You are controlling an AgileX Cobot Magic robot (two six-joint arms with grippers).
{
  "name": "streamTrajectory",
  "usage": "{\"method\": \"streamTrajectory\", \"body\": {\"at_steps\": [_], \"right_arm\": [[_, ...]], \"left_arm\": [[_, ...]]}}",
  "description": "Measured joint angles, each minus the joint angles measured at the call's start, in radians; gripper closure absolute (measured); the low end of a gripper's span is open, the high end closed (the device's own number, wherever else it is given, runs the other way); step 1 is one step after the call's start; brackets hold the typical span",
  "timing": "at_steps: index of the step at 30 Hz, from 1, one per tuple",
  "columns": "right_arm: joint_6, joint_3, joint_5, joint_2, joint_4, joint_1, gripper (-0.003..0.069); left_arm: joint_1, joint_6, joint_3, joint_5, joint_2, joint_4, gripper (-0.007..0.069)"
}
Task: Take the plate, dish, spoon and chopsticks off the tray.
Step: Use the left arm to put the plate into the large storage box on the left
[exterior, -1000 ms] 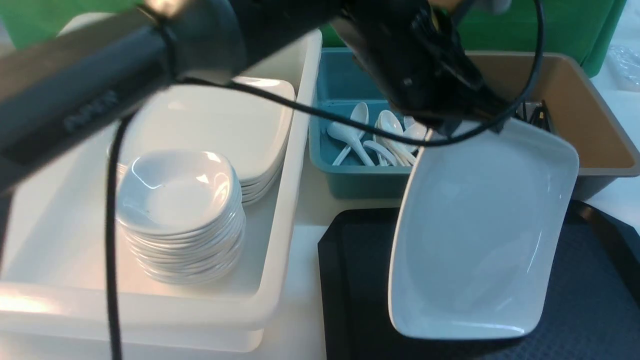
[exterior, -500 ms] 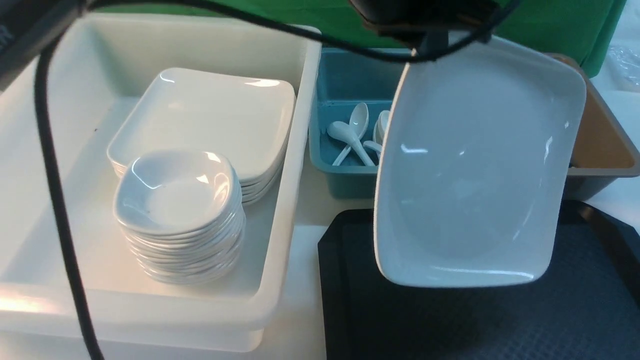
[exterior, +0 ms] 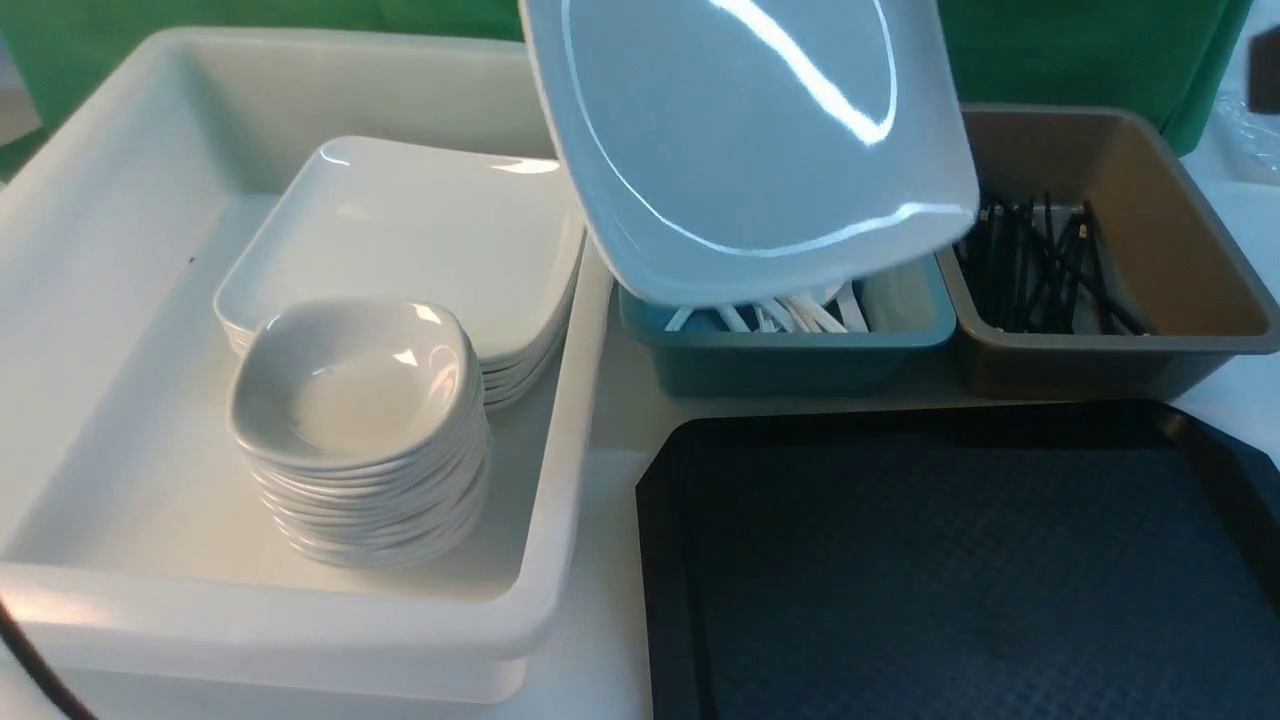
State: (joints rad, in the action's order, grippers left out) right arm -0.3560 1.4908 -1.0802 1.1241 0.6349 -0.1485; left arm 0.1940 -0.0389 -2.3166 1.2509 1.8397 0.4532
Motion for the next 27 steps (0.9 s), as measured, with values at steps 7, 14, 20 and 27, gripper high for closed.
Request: {"method": "streamTrajectory", "body": {"at_steps": [7,14,20,27], "right_arm": [[0.055,0.148,0.038,0.203,-0.137,-0.273,0.0632],[0.130,0.300,0.095,0.369,-0.315,-0.465,0.0632],[0.146,0.366,0.096,0.434,-0.333,-0.493,0.0632],[0.154,0.370,0.099,0.439,-0.339,-0.493,0.0632]], "left_arm": [[-0.264,-0.014,0.000,0.000,-0.013,0.107,0.0593],[-0.448,-0.025,0.026,-0.005,-0.017,0.154,0.0593],[-0.517,-0.056,0.150,-0.069,-0.020,0.194,0.0593],[-0.522,-0.114,0.407,-0.293,-0.033,0.311,0.0593]]}}
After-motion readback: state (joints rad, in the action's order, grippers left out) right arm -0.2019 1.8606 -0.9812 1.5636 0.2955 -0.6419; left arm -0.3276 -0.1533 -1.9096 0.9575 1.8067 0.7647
